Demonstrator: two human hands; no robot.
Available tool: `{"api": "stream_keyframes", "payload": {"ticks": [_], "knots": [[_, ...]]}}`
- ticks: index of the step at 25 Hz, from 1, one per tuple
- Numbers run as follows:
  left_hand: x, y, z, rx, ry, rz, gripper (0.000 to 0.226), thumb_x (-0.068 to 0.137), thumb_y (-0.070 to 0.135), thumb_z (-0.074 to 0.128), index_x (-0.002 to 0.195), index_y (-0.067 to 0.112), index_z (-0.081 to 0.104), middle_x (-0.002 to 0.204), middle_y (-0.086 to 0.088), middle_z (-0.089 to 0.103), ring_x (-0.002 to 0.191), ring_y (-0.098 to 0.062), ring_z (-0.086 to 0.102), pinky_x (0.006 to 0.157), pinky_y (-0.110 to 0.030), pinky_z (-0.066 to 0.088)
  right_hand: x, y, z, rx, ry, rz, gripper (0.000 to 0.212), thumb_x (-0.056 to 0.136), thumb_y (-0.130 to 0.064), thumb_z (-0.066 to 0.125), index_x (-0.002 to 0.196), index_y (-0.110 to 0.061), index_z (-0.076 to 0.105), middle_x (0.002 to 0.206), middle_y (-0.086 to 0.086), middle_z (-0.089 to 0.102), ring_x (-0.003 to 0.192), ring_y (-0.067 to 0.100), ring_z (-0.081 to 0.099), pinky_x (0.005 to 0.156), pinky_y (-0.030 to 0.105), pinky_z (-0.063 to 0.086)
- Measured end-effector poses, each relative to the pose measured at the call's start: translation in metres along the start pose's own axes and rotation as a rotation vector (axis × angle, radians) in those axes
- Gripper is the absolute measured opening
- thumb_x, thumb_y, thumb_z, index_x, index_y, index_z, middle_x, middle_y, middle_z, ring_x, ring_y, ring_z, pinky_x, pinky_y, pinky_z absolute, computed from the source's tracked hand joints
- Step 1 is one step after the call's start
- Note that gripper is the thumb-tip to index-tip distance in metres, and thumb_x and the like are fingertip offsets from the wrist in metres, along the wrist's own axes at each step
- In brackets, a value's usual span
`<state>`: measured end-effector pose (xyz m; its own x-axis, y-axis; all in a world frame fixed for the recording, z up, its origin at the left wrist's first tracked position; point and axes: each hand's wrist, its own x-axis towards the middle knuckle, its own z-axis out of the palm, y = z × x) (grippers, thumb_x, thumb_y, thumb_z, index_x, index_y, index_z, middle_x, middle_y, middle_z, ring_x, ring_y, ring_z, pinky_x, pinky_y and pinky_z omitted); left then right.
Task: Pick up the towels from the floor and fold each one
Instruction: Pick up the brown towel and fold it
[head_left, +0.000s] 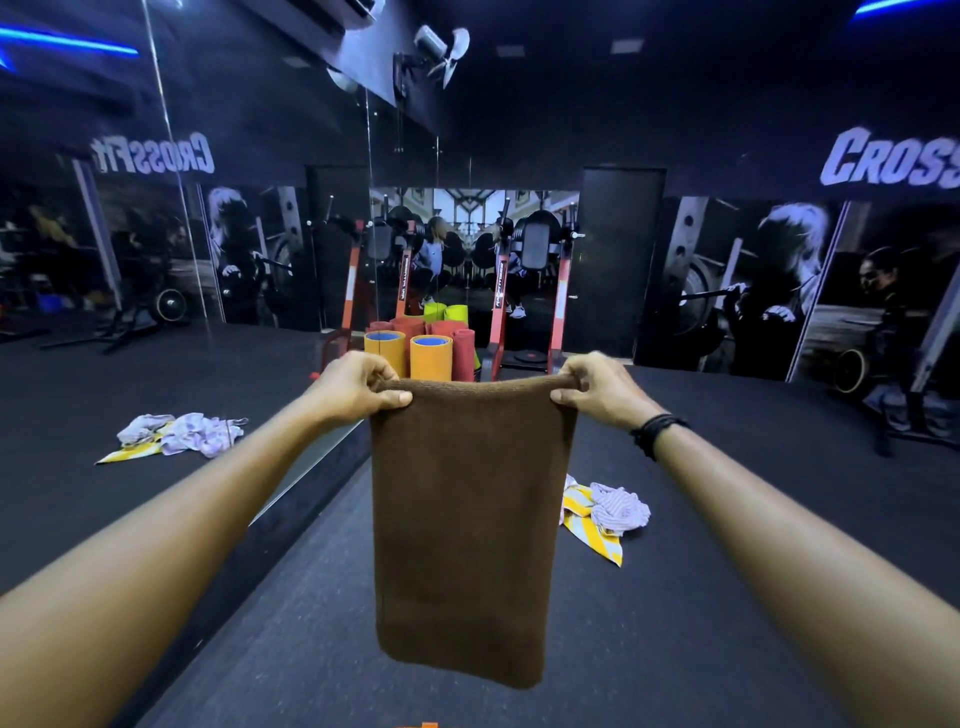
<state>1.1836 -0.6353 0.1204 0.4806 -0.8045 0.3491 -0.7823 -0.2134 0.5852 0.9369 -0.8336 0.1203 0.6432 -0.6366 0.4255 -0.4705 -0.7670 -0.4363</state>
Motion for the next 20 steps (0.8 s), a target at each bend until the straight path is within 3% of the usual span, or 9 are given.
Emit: {"api": "stream_keyframes", "payload": {"ticks": [4, 6, 8, 9, 12, 14, 17, 18, 20], "knots": [[-0.001, 0.001, -0.004, -0.055, -0.316, -0.152, 0.021, 0.076, 0.022, 0.079, 0.088, 0.006, 0.07, 0.085, -0.01, 0.07, 0.08, -0.018, 0.062, 0.075, -0.034, 0.054, -0.001, 0.009, -0.004, 0.146, -0.321, 0.034, 0.009, 0.085, -0.012, 0.071, 0.081, -0.01, 0.063, 0.071, 0.0, 0.062, 0.065, 0.012, 0.057, 0.057, 0.02, 0.045], [0.005, 0.016, -0.011, -0.28, -0.161, -0.123, 0.021, 0.078, 0.018, 0.078, 0.092, 0.006, 0.069, 0.088, -0.008, 0.069, 0.085, -0.019, 0.062, 0.073, -0.033, 0.057, 0.009, 0.003, -0.021, 0.292, -0.265, -0.014, 0.01, 0.086, -0.008, 0.069, 0.081, -0.01, 0.061, 0.071, 0.006, 0.062, 0.063, 0.016, 0.056, 0.054, 0.025, 0.046], [0.011, 0.025, -0.024, -0.724, 0.019, -0.058, 0.034, 0.074, 0.025, 0.079, 0.102, 0.011, 0.066, 0.089, -0.001, 0.07, 0.089, -0.017, 0.063, 0.064, -0.023, 0.052, 0.018, -0.005, -0.041, 0.632, -0.095, 0.015, 0.008, 0.088, -0.008, 0.067, 0.093, -0.011, 0.061, 0.077, 0.005, 0.065, 0.066, 0.015, 0.06, 0.055, 0.025, 0.05], [0.012, 0.024, -0.029, -0.841, -0.028, -0.042, 0.048, 0.066, 0.035, 0.084, 0.106, 0.016, 0.064, 0.093, 0.002, 0.073, 0.091, -0.015, 0.066, 0.064, -0.022, 0.053, 0.019, -0.007, -0.044, 0.762, -0.107, 0.051, 0.011, 0.088, -0.011, 0.066, 0.098, -0.013, 0.062, 0.078, 0.0, 0.068, 0.067, 0.012, 0.063, 0.058, 0.024, 0.053], [-0.006, -0.007, -0.015, -0.564, -0.45, -0.239, 0.091, 0.029, 0.05, 0.094, 0.11, 0.02, 0.066, 0.106, 0.002, 0.073, 0.101, -0.016, 0.068, 0.073, -0.027, 0.056, -0.006, 0.004, -0.008, 0.619, -0.399, 0.16, 0.002, 0.089, -0.015, 0.065, 0.089, -0.015, 0.067, 0.067, -0.009, 0.068, 0.058, 0.007, 0.059, 0.057, 0.022, 0.053], [-0.009, -0.032, 0.002, -0.603, -0.475, -0.344, 0.098, 0.018, 0.046, 0.097, 0.104, 0.01, 0.069, 0.106, -0.007, 0.073, 0.098, -0.021, 0.069, 0.08, -0.032, 0.056, -0.016, 0.014, 0.018, 0.613, -0.471, 0.202, 0.008, 0.091, -0.017, 0.064, 0.094, -0.012, 0.069, 0.079, 0.0, 0.071, 0.068, 0.013, 0.064, 0.062, 0.025, 0.054], [-0.008, -0.043, 0.011, -0.842, -0.282, -0.36, 0.078, 0.04, 0.04, 0.095, 0.106, 0.007, 0.069, 0.105, -0.013, 0.072, 0.087, -0.02, 0.071, 0.073, -0.031, 0.057, -0.016, 0.015, 0.025, 0.815, -0.38, 0.213, 0.02, 0.094, -0.02, 0.059, 0.111, -0.011, 0.066, 0.097, 0.008, 0.069, 0.084, 0.02, 0.064, 0.08, 0.037, 0.054], [-0.009, -0.042, 0.01, -0.899, -0.299, -0.344, 0.066, 0.056, 0.034, 0.089, 0.113, 0.009, 0.067, 0.108, -0.012, 0.071, 0.093, -0.02, 0.07, 0.078, -0.033, 0.057, -0.016, 0.014, 0.025, 0.887, -0.379, 0.217, 0.022, 0.095, -0.018, 0.058, 0.115, -0.013, 0.063, 0.097, 0.005, 0.07, 0.082, 0.018, 0.065, 0.08, 0.037, 0.055], [-0.014, -0.044, 0.012, -0.765, -0.46, -0.326, 0.051, 0.073, 0.021, 0.081, 0.12, 0.015, 0.063, 0.115, -0.009, 0.07, 0.104, -0.022, 0.066, 0.088, -0.038, 0.053, -0.018, 0.011, 0.029, 0.859, -0.458, 0.228, 0.022, 0.094, -0.012, 0.059, 0.116, -0.015, 0.061, 0.094, 0.0, 0.071, 0.077, 0.014, 0.068, 0.075, 0.034, 0.057]]}}
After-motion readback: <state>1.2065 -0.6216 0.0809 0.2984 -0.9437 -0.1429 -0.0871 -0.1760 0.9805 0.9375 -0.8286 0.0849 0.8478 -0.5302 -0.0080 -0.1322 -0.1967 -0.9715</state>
